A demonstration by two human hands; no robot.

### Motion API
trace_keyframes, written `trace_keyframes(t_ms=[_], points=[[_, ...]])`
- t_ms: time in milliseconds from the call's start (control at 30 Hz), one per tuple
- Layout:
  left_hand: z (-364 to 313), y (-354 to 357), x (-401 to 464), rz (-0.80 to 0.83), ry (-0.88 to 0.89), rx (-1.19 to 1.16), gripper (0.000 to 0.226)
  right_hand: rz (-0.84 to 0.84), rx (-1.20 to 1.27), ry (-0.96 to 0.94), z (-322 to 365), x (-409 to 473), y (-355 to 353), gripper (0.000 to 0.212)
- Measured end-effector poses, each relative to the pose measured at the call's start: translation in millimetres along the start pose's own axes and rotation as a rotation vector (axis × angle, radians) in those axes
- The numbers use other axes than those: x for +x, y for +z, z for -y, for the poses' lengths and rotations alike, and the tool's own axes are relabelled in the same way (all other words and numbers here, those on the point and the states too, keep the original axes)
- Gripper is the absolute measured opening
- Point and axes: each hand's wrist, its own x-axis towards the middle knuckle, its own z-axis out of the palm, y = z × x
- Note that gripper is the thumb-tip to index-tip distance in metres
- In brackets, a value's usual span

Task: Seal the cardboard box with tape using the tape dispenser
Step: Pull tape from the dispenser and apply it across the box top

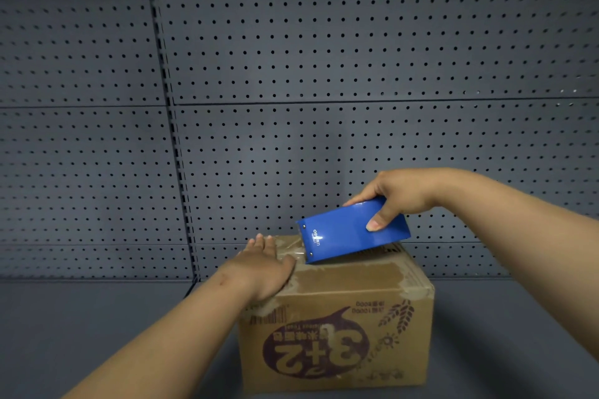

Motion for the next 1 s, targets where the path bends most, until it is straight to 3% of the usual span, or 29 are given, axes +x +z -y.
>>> trace_keyframes(t_ms=[667, 1000], points=[[-8, -2, -10, 0.014, -0.027, 0.023, 0.079, 0.189, 0.177, 0.006, -44, 4, -24, 0.036], [-9, -1, -9, 0.002, -0.030, 0.048, 0.078, 0.025, 0.040, -0.010, -29, -5, -13, 0.036]])
